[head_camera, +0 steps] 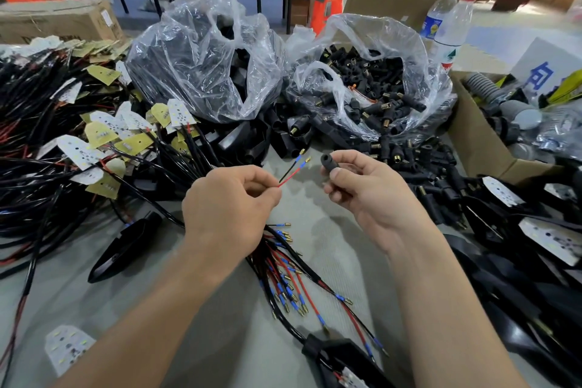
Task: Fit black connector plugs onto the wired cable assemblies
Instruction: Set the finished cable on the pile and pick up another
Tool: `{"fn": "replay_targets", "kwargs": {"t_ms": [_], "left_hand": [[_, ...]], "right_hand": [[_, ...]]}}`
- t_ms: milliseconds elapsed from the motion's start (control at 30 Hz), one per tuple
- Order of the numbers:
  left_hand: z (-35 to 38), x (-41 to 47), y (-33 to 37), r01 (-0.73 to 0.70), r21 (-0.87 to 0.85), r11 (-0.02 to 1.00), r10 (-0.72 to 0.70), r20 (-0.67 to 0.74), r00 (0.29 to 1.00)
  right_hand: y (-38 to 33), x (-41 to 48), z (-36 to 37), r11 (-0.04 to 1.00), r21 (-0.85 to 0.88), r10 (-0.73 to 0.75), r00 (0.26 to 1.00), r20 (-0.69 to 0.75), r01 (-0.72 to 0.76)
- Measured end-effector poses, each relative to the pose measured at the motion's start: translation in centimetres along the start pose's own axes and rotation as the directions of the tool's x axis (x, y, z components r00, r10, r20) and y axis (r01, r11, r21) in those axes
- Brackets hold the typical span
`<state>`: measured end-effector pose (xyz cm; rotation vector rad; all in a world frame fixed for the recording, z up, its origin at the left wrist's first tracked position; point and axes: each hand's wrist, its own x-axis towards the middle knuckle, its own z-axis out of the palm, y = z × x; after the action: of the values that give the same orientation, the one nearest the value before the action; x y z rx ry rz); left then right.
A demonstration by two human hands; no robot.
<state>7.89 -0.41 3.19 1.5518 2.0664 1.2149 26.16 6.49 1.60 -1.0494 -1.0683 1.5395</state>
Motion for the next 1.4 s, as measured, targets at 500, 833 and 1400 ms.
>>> {"fn": "replay_targets", "kwargs": {"t_ms": [500, 833, 1400], "left_hand": [[0.6, -0.8, -0.4, -0.178, 0.062, 0.982, 0.180, -0.027, 0.983], [0.5, -0.7, -0.1, -0.148, 0.036, 0.988, 0.149, -0.029, 0.988], [0.6, -0.6, -0.2, -0.212, 0.051, 0.976, 0.213, -0.013, 0.977]], "right_hand": [[-0.6, -0.8, 0.2, 0.965, -0.151, -0.218, 0.976, -0.010, 0.214], [-0.6, -0.5, 0.0, 0.961, -0.137, -0.256, 0.962, -0.100, 0.241], [-0.6, -1.1, 0.7, 0.920, -0.304, -0.260, 0.966, -0.007, 0.245]]}}
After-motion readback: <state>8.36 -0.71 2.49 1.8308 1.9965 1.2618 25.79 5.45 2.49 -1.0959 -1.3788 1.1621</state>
